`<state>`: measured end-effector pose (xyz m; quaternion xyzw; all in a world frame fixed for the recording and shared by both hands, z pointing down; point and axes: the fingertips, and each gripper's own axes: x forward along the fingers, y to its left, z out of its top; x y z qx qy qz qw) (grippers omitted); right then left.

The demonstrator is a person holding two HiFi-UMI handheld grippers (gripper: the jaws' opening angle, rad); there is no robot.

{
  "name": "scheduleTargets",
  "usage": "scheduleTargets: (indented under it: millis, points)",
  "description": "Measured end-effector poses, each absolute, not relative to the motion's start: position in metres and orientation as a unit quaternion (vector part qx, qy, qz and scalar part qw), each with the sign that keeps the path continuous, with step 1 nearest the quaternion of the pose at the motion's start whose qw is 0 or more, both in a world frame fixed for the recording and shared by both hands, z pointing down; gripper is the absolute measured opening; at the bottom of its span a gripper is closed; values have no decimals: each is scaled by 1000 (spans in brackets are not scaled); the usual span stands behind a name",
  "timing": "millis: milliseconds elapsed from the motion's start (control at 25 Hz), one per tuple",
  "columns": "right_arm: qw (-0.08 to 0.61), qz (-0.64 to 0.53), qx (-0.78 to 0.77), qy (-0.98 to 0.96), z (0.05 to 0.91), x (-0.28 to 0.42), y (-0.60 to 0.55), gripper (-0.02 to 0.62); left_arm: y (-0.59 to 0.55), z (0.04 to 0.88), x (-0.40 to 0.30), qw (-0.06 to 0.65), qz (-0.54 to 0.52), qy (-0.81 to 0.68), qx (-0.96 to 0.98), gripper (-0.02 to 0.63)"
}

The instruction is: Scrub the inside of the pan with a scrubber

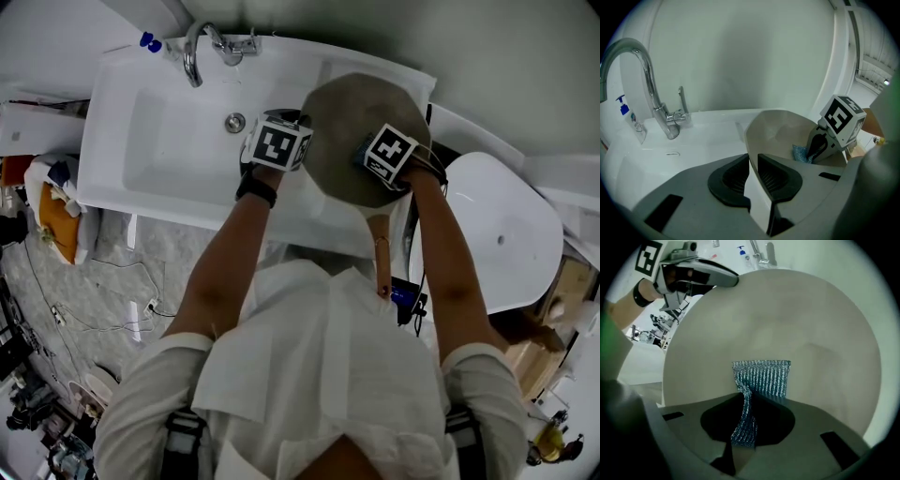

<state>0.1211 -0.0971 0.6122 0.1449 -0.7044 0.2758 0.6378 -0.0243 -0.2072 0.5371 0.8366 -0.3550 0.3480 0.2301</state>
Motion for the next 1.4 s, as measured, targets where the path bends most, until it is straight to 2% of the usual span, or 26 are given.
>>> scheduleTargets:
  millis: [200,400,440,640,840,1040,1200,1400]
  points:
    - [620,239,257,-702,612,133,-152,49,-208,537,-25,227,350,-358,836,67]
    - [504,249,260,-785,607,70,-169,49,-208,537,-25,229,348,-361,835,67]
    - [499,250,255,-790,608,63,-166,49,-208,537,-25,229,347,-362,834,67]
    - [527,184,240,-794,605,56,-166,49,-209,538,-25,231,346,-363,834,66]
    - [564,232,137,-780,608,50,-111,49,-209,537,-25,234,344,-362,834,67]
    - [637,265,127,-713,614,102,-92,49,-209,538,-25,233,344,-359,836,67]
    - [626,276,217,-696,615,131,-128,49,-209,539,-26,232,345,-361,835,67]
    - [589,224,296,-718,607,117,-169,49,-209,538,-26,233,345,-363,833,66]
